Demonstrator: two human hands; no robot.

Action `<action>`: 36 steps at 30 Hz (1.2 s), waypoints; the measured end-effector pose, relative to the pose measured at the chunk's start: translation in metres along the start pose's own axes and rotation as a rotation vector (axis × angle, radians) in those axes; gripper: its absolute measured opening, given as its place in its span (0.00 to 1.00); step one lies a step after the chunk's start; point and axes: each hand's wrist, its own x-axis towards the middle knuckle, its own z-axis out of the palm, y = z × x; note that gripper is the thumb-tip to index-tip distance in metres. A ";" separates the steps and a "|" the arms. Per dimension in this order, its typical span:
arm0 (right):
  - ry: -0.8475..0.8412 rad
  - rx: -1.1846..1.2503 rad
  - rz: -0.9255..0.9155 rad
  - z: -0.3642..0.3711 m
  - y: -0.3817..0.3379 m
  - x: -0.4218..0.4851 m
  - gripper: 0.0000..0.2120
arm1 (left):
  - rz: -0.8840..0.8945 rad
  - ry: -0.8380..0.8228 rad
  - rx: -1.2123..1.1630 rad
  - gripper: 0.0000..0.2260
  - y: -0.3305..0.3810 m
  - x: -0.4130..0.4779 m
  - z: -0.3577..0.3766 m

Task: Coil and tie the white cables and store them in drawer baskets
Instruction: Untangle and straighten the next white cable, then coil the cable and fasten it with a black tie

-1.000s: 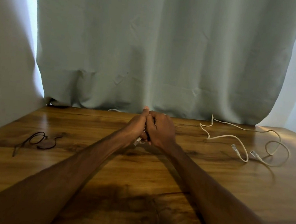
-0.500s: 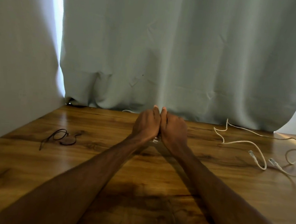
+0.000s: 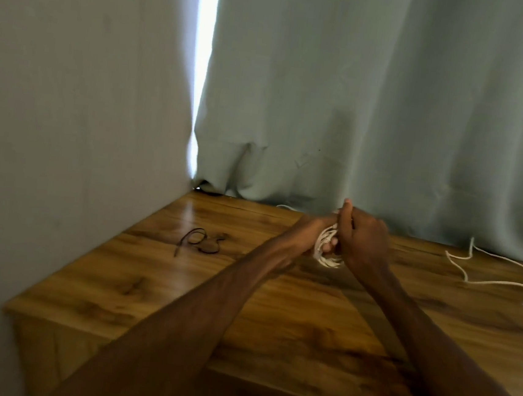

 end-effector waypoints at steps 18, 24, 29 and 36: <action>-0.731 0.403 -0.056 0.103 -0.102 -0.033 0.08 | 0.125 0.727 -0.247 0.18 0.004 -0.036 -0.177; -0.787 0.312 -0.430 0.105 -0.111 -0.038 0.09 | 0.111 0.749 -0.312 0.23 -0.003 -0.034 -0.185; -0.745 0.143 -0.490 0.091 -0.105 -0.039 0.07 | 0.098 0.746 -0.228 0.16 -0.007 -0.038 -0.182; -0.676 0.114 -0.484 0.054 -0.084 -0.040 0.06 | 0.048 0.696 -0.169 0.13 -0.018 -0.033 -0.177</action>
